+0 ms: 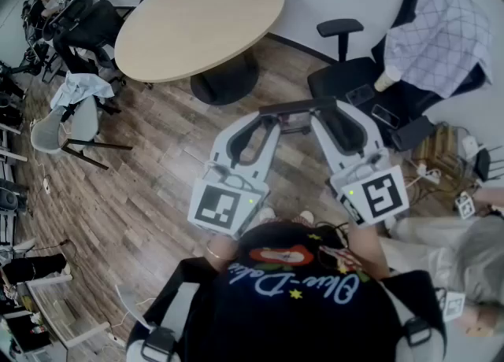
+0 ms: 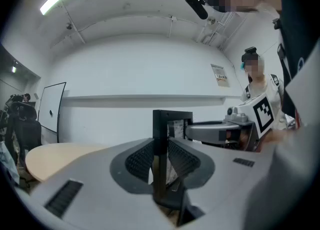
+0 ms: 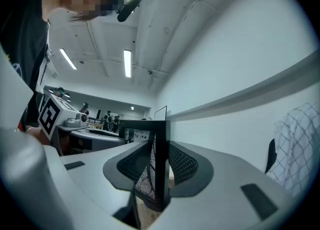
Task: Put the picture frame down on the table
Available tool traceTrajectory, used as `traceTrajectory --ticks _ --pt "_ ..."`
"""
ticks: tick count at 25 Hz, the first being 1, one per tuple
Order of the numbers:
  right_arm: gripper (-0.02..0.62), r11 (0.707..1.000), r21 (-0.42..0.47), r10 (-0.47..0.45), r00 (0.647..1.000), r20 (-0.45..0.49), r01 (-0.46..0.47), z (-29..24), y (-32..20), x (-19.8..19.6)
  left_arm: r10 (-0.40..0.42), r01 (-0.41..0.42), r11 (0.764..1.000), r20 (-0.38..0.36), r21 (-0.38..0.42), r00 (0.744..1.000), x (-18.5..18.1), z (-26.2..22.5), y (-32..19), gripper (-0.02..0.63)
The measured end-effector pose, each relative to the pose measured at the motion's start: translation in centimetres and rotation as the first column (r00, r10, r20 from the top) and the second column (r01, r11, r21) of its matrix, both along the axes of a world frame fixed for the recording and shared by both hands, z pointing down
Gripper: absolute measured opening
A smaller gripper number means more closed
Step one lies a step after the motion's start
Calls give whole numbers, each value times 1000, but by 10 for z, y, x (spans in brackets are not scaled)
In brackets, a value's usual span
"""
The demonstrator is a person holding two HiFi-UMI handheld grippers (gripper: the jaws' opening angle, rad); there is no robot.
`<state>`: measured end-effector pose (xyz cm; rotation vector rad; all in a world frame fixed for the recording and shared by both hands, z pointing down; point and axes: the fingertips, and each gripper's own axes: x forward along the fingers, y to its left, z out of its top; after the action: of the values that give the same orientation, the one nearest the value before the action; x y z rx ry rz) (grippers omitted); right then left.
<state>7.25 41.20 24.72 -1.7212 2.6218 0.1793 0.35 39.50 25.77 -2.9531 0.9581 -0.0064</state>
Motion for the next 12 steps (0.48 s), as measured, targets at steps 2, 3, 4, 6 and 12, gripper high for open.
traceTrajectory --ticks 2,3,4,6,12 --pt "101 1000 -6 -1 1000 2 1 0 1 -1 1 -1 1000 3 -2 1000 -1 0 0 80" --pt "101 1000 -8 -1 1000 4 1 0 2 -1 2 -2 1000 3 -3 1000 -1 0 1 80" --pt "101 1000 -10 0 1000 5 1 0 2 0 2 -2 1000 4 -2 1000 0 0 1 80" --pt "101 1000 -12 2 1000 10 -2 0 3 4 3 -3 1000 6 0 1000 4 0 3 80" --pt "103 1000 13 -21 1000 -2 21 -6 3 8 -23 23 1000 2 3 1000 10 -2 4 80"
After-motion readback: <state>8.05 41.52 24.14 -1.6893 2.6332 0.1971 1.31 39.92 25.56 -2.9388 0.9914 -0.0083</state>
